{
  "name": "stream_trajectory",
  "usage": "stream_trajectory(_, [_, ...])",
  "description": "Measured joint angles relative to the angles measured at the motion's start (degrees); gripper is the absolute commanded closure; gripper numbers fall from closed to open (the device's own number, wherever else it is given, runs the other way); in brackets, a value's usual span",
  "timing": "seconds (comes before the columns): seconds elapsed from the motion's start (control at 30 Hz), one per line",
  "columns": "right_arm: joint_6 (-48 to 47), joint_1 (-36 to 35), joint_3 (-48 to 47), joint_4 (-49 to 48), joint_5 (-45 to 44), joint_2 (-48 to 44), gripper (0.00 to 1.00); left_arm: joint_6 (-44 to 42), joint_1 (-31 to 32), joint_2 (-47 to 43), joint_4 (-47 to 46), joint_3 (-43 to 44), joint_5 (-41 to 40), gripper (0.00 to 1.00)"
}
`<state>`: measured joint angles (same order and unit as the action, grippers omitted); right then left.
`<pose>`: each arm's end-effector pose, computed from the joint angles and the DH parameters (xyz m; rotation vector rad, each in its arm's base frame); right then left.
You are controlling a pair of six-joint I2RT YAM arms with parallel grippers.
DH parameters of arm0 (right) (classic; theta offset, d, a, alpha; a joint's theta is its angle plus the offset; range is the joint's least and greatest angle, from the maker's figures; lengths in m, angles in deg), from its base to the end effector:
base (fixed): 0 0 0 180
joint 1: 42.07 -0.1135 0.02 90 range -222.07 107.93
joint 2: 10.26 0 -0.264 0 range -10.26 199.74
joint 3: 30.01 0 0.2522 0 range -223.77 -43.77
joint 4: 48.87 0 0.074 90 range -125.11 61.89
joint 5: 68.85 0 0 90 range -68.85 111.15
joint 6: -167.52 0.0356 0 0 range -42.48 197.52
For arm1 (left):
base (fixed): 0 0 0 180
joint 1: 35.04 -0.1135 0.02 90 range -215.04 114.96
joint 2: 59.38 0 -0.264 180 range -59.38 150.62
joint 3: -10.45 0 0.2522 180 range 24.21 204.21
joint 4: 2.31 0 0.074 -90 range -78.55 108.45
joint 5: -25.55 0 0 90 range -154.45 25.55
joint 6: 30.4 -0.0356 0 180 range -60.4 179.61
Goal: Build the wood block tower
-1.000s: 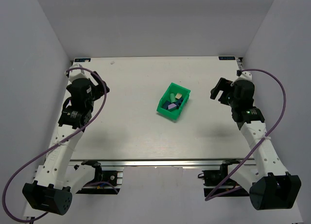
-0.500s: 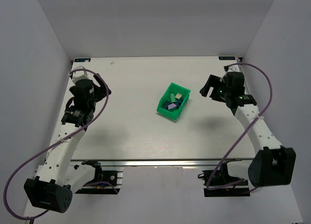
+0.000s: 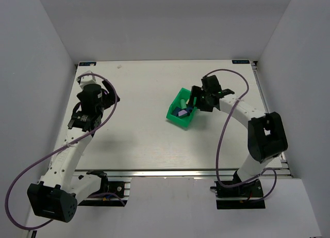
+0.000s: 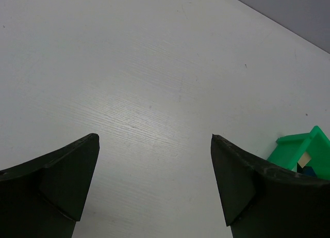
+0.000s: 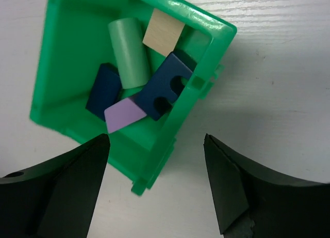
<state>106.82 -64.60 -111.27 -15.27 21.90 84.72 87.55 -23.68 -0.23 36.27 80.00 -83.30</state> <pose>0.3344 0.1392 0.2361 0.1380 2.4386 0.4314 0.2254 -0.0336 0.3348 -0.4914 1.9751 -0.0913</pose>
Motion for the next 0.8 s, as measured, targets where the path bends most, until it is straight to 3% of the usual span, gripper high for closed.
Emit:
stream_trajectory(0.1, [2.1,-2.4,-3.0,1.7,-4.1,5.1,0.33,0.0,0.0,0.0,0.0,-0.2,0.0,0.02])
stream_trajectory(0.13, [2.8,-3.0,-4.4,2.5,-5.6,6.9,0.42,0.0,0.0,0.0,0.0,-0.2,0.0,0.02])
stream_trajectory(0.23, [5.0,-4.7,-7.0,4.2,-9.4,10.3,0.59,0.0,0.0,0.0,0.0,-0.2,0.0,0.02])
stream_trajectory(0.4, [7.1,-6.9,-7.2,6.7,-15.4,10.9,0.73,0.0,0.0,0.4,0.0,-0.2,0.0,0.02])
stream_trajectory(0.43, [7.5,-7.3,-7.4,7.1,-16.9,10.9,0.85,0.0,0.0,0.6,0.0,-0.2,0.0,0.02])
stream_trajectory(0.53, [7.4,-8.1,-8.2,8.2,-20.1,10.8,1.0,0.0,0.0,1.2,0.0,-0.2,0.0,0.02])
stream_trajectory(0.8, [0.7,-9.3,-12.7,13.0,-33.9,10.7,1.0,0.0,0.0,1.5,-0.9,-0.8,1.3,0.02])
